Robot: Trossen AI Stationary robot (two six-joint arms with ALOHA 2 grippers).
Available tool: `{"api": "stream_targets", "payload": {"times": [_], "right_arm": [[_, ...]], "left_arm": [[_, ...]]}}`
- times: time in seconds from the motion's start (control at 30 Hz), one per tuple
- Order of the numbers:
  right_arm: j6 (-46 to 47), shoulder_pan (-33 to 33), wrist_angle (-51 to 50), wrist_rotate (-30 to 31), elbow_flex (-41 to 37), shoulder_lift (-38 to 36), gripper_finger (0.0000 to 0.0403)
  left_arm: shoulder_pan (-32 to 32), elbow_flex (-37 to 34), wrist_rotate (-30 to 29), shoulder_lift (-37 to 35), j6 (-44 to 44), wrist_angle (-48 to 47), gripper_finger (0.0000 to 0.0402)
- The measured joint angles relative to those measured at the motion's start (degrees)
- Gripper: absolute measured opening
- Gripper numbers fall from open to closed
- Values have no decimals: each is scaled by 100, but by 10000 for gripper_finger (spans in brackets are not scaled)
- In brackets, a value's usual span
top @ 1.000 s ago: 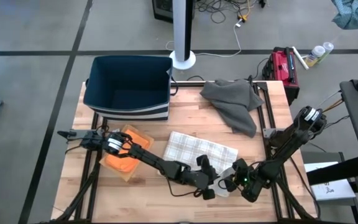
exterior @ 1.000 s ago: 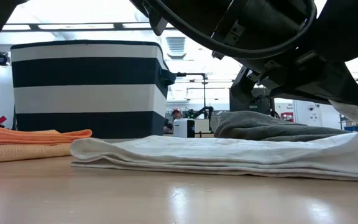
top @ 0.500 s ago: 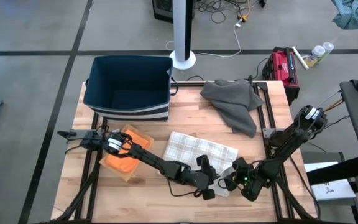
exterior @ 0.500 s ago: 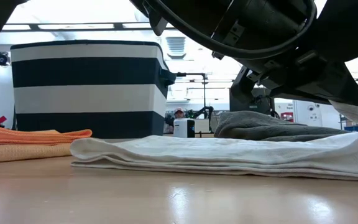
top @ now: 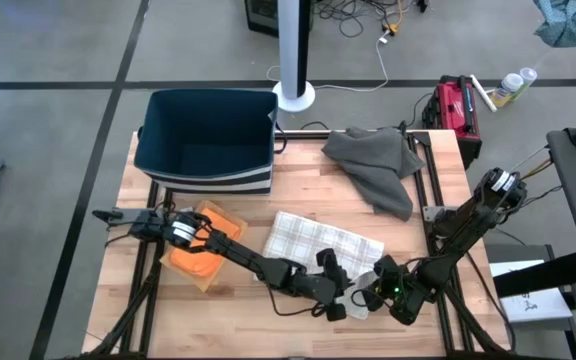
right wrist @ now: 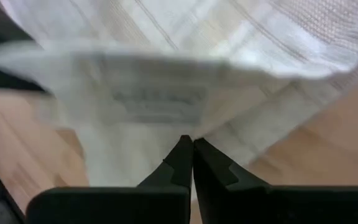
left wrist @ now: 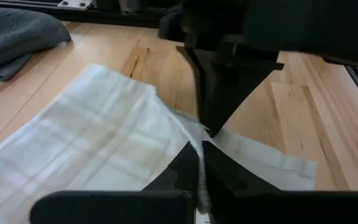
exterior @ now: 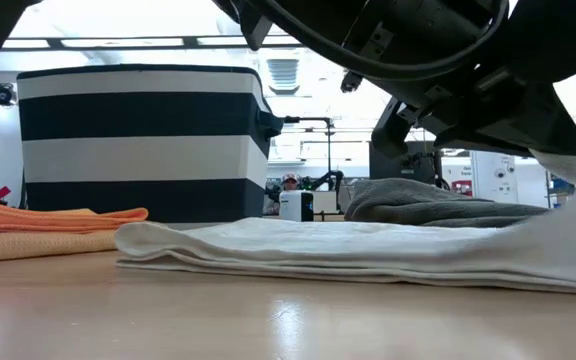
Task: Fold towel
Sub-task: Fold the white patterned kitchen towel
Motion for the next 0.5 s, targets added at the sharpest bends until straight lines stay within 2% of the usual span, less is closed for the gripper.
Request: {"api": "stream_targets", "payload": {"times": [0.23,0.5], "right_arm": [[326,43,-301,-296,2,0,1],[-142,-113,-330,-301,137,-100,0]], "left_arm": [[-2,0,2,0,-2,-15,5],[-4,0,1,0,-1,-18,2]]}}
